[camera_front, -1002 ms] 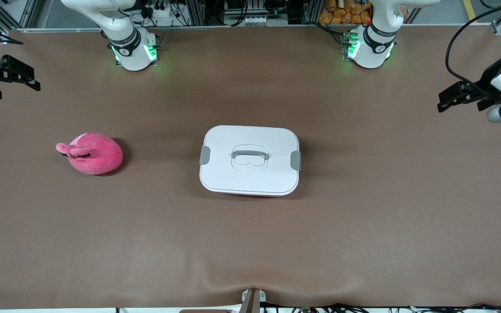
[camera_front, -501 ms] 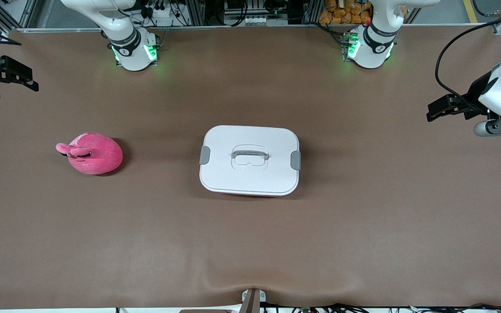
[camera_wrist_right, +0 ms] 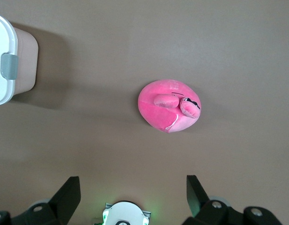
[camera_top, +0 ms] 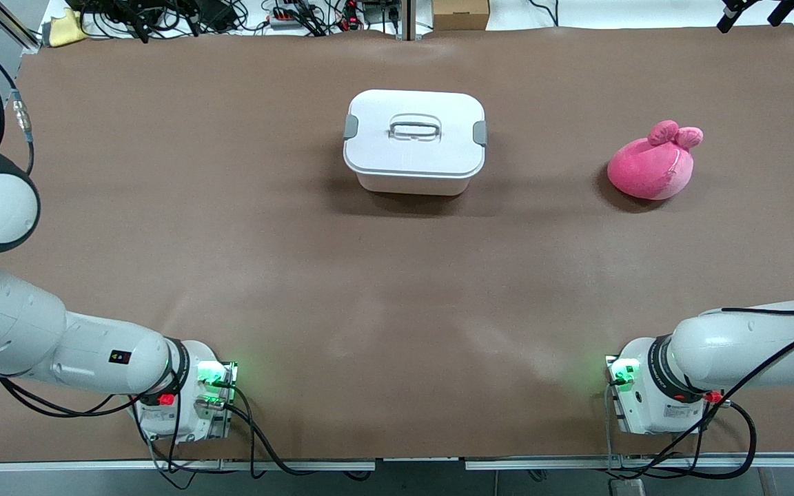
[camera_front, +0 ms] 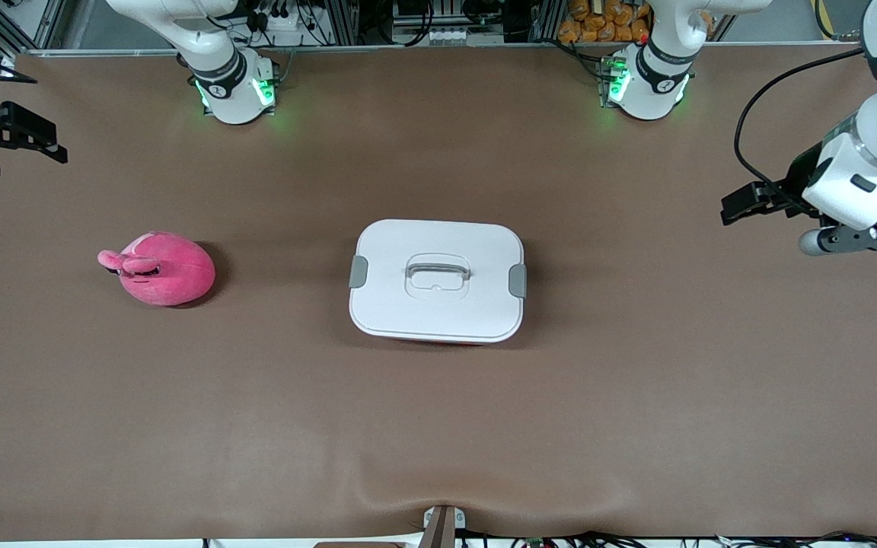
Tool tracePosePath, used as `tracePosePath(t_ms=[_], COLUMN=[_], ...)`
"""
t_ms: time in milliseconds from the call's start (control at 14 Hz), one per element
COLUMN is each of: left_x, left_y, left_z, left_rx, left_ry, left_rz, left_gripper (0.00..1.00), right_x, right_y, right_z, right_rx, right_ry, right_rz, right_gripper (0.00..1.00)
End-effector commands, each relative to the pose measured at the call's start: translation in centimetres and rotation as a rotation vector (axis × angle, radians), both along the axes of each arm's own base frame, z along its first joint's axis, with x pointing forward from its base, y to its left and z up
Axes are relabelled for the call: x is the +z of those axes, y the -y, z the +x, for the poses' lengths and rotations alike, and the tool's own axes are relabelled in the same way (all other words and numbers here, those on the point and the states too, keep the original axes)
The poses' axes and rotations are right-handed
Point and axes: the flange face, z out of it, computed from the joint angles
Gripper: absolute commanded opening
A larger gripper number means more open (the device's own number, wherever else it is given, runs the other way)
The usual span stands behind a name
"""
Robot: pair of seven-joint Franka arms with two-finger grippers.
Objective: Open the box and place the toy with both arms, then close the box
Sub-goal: 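Move the left gripper over the white box lid handle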
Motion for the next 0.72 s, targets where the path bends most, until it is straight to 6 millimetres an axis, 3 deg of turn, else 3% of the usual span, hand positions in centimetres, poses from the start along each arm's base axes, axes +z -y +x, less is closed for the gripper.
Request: tracePosePath(t_ms=[0,429,644], left_x=[-0.5,-2.5,-3.7], left_y=[2.8,6.3,9.1], left_z=[0.7,1.4,1.4], left_rx=[0.048,0.146,0.192], left_ry=[0.012,0.019,0.021], left_rz=[-0.008,-0.002,0.007], left_gripper=[1.00,1.00,1.00], right_x=[0.5,0.2,0.1], right_y=[0.6,0.8,0.8], right_z=[0.3,0.5,0.5], right_rx=[-0.021,-0.020,-0.021], right_ry=[0.005,0.001,-0.002], right_rz=[-0.001,0.000,0.001], right_gripper=[1.00,1.00,1.00])
